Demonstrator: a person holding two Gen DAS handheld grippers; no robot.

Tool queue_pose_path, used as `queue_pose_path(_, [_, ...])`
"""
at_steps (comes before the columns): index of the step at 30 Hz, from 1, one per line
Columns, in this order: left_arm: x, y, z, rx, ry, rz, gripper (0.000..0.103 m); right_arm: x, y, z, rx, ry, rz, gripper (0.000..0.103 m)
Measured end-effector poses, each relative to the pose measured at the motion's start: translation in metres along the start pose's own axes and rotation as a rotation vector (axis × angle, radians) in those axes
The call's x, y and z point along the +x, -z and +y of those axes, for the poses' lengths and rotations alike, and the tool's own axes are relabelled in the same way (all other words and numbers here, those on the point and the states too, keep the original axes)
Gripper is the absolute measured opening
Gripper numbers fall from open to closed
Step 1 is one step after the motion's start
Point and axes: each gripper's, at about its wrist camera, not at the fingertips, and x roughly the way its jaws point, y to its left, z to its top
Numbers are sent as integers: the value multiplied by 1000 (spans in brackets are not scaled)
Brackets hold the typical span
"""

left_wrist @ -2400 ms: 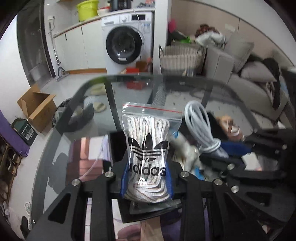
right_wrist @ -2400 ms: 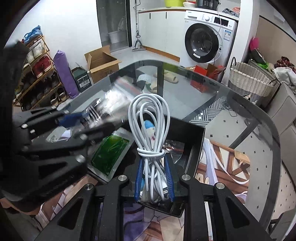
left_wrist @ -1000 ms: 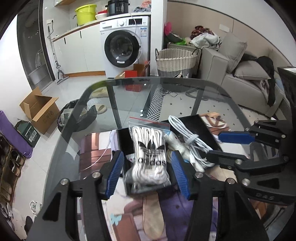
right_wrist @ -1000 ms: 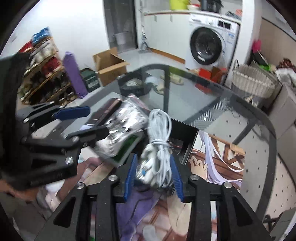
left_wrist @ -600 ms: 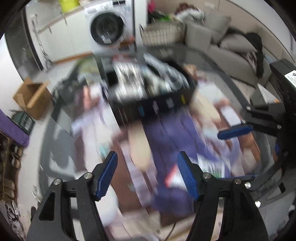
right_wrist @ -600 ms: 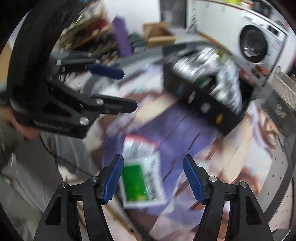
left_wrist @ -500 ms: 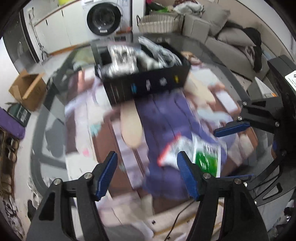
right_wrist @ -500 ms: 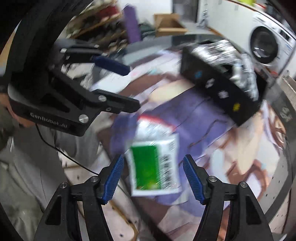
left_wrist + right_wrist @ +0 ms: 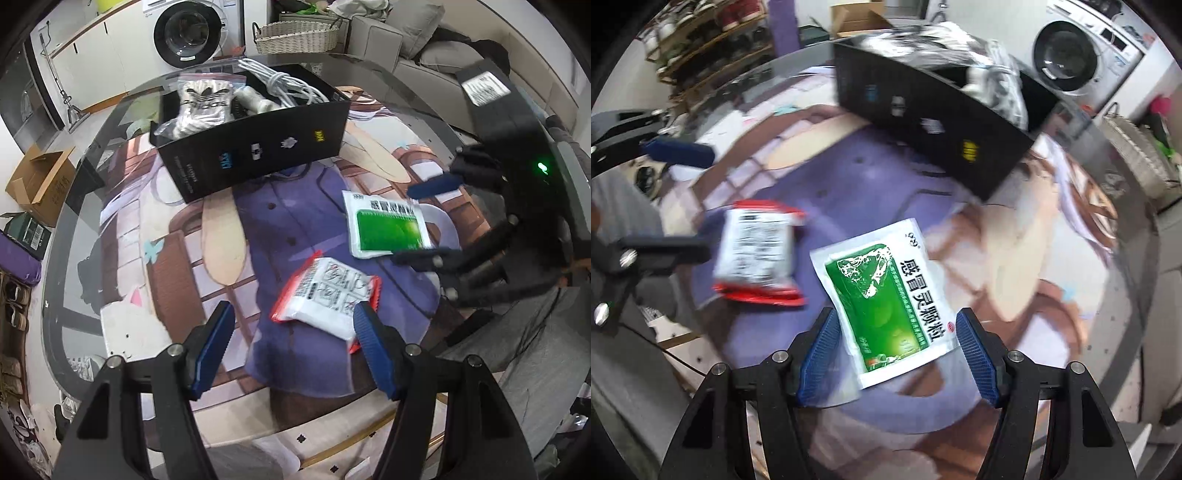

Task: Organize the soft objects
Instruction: 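Move the left tool to the red-white packet while the right tool approaches the green sachet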

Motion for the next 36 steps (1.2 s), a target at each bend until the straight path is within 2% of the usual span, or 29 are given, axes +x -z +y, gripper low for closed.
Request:
queue_pose_path(3, [6, -3, -14, 41, 4, 18, 68, -1, 0, -3, 23, -41, -1, 68])
queue_pose_path(5, [10, -7, -24, 75, 0, 23, 68, -2, 0, -2, 11, -20, -4, 68])
queue_pose_path(8, [23, -16, -32, 65, -5, 56, 69, -7, 0, 1, 17, -24, -9, 68])
queue_pose_path(14, [41, -33, -40, 83, -38, 55, 69, 1, -5, -6, 51, -20, 7, 68])
queue_pose_path(25, [37, -15, -26, 121, -99, 49, 72, 1, -3, -8, 48, -27, 5, 68])
queue_pose_path(32, [30, -1, 0, 63, -95, 63, 73, 11, -1, -7, 46, -42, 19, 68])
queue_pose_path(36, [32, -3, -1, 72, -74, 62, 73, 15, -6, -8, 60, -48, 12, 68])
